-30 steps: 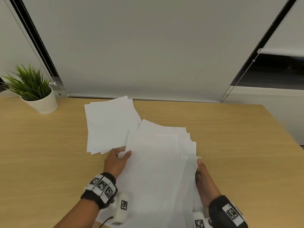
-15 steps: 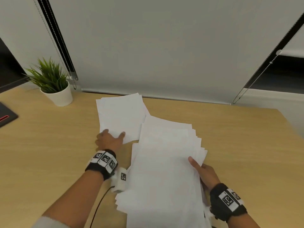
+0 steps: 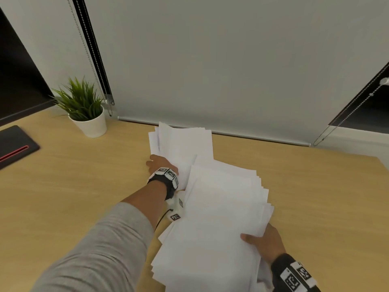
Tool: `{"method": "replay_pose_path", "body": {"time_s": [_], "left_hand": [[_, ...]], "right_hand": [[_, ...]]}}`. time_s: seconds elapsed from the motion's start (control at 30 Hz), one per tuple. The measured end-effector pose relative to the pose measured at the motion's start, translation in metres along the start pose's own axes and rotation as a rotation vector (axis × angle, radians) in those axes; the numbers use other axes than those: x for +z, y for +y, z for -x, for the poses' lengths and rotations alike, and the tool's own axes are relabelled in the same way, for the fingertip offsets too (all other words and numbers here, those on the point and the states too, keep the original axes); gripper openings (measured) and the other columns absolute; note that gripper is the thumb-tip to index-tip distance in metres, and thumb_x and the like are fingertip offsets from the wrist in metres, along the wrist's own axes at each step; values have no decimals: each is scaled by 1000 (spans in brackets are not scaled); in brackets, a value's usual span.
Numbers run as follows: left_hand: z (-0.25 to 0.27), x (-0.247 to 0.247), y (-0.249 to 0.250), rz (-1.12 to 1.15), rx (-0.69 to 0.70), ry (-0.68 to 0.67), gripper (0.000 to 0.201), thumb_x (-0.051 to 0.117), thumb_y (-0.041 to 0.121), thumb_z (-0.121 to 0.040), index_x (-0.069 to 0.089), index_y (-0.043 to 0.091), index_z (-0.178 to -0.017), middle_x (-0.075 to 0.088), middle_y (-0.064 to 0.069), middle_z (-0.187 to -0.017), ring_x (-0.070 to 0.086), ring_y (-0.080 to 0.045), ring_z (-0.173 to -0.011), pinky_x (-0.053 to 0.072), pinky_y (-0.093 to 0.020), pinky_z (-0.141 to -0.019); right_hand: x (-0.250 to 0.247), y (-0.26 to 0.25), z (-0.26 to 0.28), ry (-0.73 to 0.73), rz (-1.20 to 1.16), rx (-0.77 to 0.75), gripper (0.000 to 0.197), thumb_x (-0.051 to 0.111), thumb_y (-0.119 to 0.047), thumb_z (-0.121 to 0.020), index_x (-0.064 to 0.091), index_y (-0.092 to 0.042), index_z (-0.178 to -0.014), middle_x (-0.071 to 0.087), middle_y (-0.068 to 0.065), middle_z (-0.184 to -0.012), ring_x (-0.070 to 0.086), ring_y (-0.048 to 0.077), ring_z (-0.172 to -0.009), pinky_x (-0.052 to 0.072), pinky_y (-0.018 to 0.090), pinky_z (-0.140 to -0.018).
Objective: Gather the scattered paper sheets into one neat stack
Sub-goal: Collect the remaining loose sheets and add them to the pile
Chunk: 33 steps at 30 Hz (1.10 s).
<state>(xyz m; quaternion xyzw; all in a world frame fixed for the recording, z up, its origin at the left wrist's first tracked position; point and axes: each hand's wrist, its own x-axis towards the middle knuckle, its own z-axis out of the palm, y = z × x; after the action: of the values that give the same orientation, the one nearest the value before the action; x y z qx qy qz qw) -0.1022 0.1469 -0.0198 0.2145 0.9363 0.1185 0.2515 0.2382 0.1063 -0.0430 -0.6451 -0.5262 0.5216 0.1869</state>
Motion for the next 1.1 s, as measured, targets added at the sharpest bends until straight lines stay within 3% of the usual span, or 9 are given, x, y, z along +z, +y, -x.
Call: {"method": "replay_pose_path", "body": {"time_s": [0.07, 0.17, 0.33, 0.5, 0.63, 0.73, 0.8, 0.93, 1.1], "left_hand": [[-1, 1, 0, 62, -2, -8, 95, 78, 32, -75, 19, -3, -141, 39, -18, -141, 46, -29, -128, 42, -34, -101], [-7, -3, -6, 51, -15, -34, 102, 79, 52, -66, 29, 0, -138, 46, -12, -139, 49, -25, -127, 41, -31, -101], [-7, -1, -8, 16, -135, -33, 105, 82, 55, -59, 33, 5, -137, 35, -13, -145, 29, -31, -137, 29, -43, -110], [-7, 12, -4, 165, 25, 48, 81, 79, 25, -73, 30, 4, -134, 48, -17, -133, 51, -29, -119, 45, -38, -98], [4, 1, -6, 479, 58, -36, 103, 83, 17, -70, 14, 4, -146, 47, -22, -137, 53, -34, -121, 45, -39, -101], [7, -35, -16, 741, 57, -83, 89, 86, 17, -66, 37, -5, -136, 51, -20, -139, 54, -33, -123, 46, -39, -100], [11, -73, -21, 911, 152, -27, 74, 87, 10, -63, 52, -3, -127, 60, -15, -131, 61, -32, -114, 51, -40, -93], [44, -163, -20, 1070, 445, 18, 86, 89, 19, -57, 48, 13, -132, 62, -2, -128, 61, -25, -113, 52, -48, -93], [115, -225, -30, 1290, 839, -186, 71, 71, 5, -79, 39, 8, -142, 57, -11, -137, 61, -24, -120, 54, -40, -92]], "right_hand": [[-1, 3, -1, 6, 7, -7, 60, 84, -6, -63, 61, -3, -118, 69, 13, -112, 64, 32, -100, 53, 46, -89], [0, 6, -3, 18, 10, -8, 66, 85, -9, -63, 58, -4, -123, 67, 13, -116, 63, 32, -103, 52, 45, -91], [2, 12, -9, 32, 28, 2, 71, 87, -14, -60, 57, -5, -124, 67, 13, -117, 64, 31, -104, 51, 47, -94], [4, 16, -14, 37, 25, 22, 75, 87, -16, -59, 56, -6, -126, 67, 12, -118, 63, 31, -104, 50, 48, -95], [5, 16, -14, 25, -1, -9, 76, 88, -16, -59, 55, -4, -127, 65, 12, -121, 62, 32, -107, 50, 49, -96], [5, 7, -9, -1, -62, -52, 59, 82, -8, -69, 59, -1, -122, 65, 11, -116, 63, 30, -103, 52, 44, -91], [8, -2, -9, -4, -115, -63, 48, 78, -7, -74, 61, 0, -119, 66, 11, -113, 64, 29, -99, 52, 40, -88], [20, -14, -14, 7, -167, -75, 37, 67, -17, -86, 61, -3, -121, 67, 14, -120, 65, 29, -103, 52, 39, -91], [16, -16, -13, -164, -277, -37, 41, 69, -10, -84, 58, -7, -123, 68, 7, -111, 67, 14, -89, 56, 19, -65]]}}
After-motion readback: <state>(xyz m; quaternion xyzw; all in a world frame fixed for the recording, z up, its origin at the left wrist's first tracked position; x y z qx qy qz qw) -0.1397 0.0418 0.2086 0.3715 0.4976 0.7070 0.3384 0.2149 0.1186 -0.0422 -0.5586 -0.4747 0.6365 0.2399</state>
